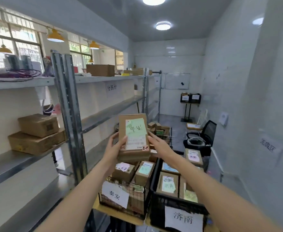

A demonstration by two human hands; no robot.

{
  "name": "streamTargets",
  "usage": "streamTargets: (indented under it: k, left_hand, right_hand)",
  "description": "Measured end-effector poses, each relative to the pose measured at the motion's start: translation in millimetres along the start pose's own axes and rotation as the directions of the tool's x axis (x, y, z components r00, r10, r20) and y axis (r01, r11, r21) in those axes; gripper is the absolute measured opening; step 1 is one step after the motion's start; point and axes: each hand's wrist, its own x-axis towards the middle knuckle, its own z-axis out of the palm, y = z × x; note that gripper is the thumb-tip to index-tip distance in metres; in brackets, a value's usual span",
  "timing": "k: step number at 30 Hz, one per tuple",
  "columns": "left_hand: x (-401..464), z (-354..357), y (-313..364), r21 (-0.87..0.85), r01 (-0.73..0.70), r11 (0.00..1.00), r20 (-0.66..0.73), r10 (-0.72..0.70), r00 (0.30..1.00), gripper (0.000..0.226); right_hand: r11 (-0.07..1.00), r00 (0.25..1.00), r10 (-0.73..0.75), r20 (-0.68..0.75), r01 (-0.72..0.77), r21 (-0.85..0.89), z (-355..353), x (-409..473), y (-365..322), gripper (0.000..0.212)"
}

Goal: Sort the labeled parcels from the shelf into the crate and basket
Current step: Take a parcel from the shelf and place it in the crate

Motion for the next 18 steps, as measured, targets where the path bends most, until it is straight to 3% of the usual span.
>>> streamTargets:
  k: [3,8,18]
  left_hand:
    - [26.2,48.9,-22.2,0.079,-0.005,0.997,0.069,0.0,0.998,0.052]
    - [68.5,112.2,-62.7,0.185,0.044,0.982,0.126,-0.068,0.99,0.057]
    - [118.2,180.3,-174.7,0.341,0.209,0.917,0.158,-0.275,0.948,0.066]
  right_hand:
    - [0.988,0.997,-0.006,-0.077,-0.006,-0.153,-58.1,20.9,30.3,0.051]
    - [0.955,0.975,0.008,-0.221,-0.073,-0.286,-143.7,31.1,74.3,0.053]
    - [0.913,0.928,0.176,-0.328,-0.278,-0.299,-240.1,27.2,187.7,0.058]
